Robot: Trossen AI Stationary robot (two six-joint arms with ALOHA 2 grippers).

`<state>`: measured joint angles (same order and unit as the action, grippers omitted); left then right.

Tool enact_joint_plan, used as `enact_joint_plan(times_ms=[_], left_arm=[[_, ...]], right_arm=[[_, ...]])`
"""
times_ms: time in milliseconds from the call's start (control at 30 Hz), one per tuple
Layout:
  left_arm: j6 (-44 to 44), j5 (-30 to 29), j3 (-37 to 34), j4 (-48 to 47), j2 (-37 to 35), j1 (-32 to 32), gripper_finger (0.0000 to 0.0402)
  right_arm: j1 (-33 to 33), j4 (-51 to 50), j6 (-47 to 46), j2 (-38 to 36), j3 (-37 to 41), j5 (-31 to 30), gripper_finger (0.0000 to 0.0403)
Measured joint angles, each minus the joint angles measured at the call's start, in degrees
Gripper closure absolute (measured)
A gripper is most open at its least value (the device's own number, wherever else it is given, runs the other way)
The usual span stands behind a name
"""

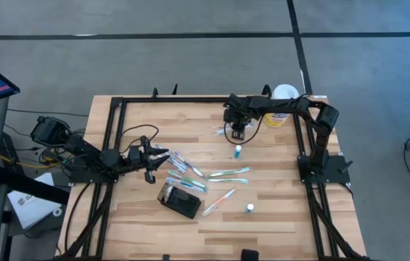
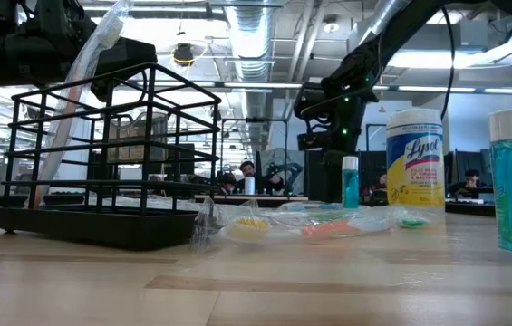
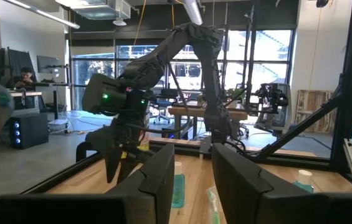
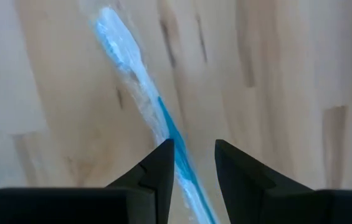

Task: Pick & Place toothbrushing station
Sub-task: Put the blue toothbrush into the mesh organizer

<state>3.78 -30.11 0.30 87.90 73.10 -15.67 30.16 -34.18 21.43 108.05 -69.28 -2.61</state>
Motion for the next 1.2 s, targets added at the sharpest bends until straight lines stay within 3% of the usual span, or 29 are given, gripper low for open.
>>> enact_joint_plan(times_ms=[833, 967, 1133, 1200], left_arm=[[0.0, 0.3, 0.0, 0.0, 0.0, 0.0, 0.0298], [0.1, 0.5, 0.0, 0.0, 0.0, 0.0, 0.0298], [0.2, 0.4, 0.0, 0.0, 0.0, 0.0, 0.0298], [0.2, 0.4, 0.0, 0.0, 0.0, 0.0, 0.0298]], right_arm=[[-0.6, -1.5, 1.1, 4.7, -1.5, -0.4, 0.0298], [-0.5, -1.7, 1.1, 4.4, -1.9, -0.5, 0.0322], [-0.5, -1.6, 1.1, 4.4, -2.0, -0.5, 0.0387], [-0.5, -1.5, 1.0, 4.4, -2.0, -0.4, 0.039]])
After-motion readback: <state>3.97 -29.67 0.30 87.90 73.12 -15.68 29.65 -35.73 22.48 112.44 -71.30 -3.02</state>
